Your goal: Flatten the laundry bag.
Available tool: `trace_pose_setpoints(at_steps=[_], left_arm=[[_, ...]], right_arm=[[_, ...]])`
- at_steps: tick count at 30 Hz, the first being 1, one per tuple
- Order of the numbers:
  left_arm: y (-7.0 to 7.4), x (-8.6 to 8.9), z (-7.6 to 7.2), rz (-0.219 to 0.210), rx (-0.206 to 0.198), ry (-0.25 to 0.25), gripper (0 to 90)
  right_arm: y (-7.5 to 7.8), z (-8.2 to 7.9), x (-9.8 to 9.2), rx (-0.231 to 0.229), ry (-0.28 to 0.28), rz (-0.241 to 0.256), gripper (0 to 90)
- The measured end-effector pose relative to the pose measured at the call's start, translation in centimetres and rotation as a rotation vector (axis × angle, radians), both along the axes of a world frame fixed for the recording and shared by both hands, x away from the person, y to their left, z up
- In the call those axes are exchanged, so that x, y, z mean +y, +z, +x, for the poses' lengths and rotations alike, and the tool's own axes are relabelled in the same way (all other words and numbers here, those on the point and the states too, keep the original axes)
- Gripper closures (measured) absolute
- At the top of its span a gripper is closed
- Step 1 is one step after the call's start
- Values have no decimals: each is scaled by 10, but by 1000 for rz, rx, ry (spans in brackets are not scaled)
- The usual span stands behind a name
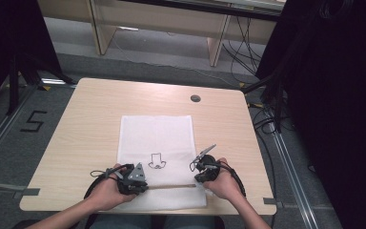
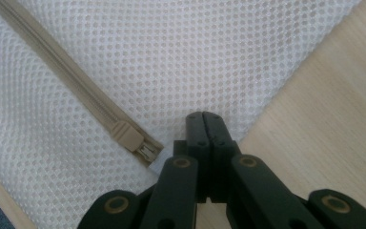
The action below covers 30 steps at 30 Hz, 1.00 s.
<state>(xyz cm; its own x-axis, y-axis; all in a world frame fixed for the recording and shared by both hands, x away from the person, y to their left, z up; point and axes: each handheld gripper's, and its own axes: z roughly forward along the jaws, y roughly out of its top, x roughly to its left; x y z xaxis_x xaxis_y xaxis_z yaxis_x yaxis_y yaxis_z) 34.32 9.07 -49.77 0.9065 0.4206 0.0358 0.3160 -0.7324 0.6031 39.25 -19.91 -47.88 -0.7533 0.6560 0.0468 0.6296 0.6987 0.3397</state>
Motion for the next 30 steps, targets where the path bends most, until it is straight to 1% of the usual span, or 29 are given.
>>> trace_pose_setpoints(at_steps=[1,2,3,4,5,6,7,8,9,10,11,12,13,16,17,18,19,21,22,23,24,25,26,27,28,29,30], left_arm=[[0,1,0,2,-1,3,821],[2,3,2,29,0,-10,821],[1,4,2,24,1,-4,821],[0,4,1,3,0,19,821],[1,6,2,25,3,5,821],[2,7,2,33,2,4,822],[1,7,2,12,5,33,822],[2,9,3,30,9,16,822],[1,10,3,18,10,37,822],[3,12,4,43,9,22,823],[1,13,3,15,13,53,823],[2,14,4,24,10,60,823],[2,16,4,31,14,60,823],[2,18,5,30,15,71,824],[4,21,6,55,13,51,824],[3,20,5,38,19,75,824],[3,22,6,38,20,85,824],[3,23,6,34,26,81,823],[4,24,6,38,27,84,824],[3,24,7,33,32,92,823],[3,24,7,33,32,92,823],[3,25,7,30,35,94,823],[5,26,8,47,38,79,822],[5,26,8,47,38,79,822],[4,26,8,44,42,82,822],[4,26,8,31,35,87,821],[4,27,9,25,39,83,820]], right_arm=[[0,0,0,0,10,1,900],[0,-1,1,-5,14,-4,900],[0,-2,3,-1,12,-1,900],[0,-3,3,-2,17,-1,900],[0,-5,6,0,21,-3,900],[0,-7,7,7,19,-1,900],[-1,-7,8,-2,33,-1,900],[-1,-7,8,-2,33,-1,900],[-1,-8,9,-4,38,-3,900],[0,-10,12,15,32,1,900],[-1,-10,13,5,43,2,900],[-1,-11,15,-2,57,-2,900],[-1,-14,18,16,51,3,900],[-1,-15,21,7,61,1,900],[-1,-15,22,7,66,9,900],[-1,-17,24,12,71,5,900],[-1,-17,25,5,76,3,900],[-1,-18,26,8,80,7,900],[-2,-19,27,3,86,7,900],[-2,-18,27,-5,100,5,900],[-2,-18,27,-5,100,5,900],[-2,-19,28,3,89,10,900],[-2,-19,28,5,86,11,900],[-2,-19,28,5,86,11,900],[-2,-19,28,3,87,11,900],[-2,-19,28,2,86,14,900],[-2,-19,27,6,85,21,900]])
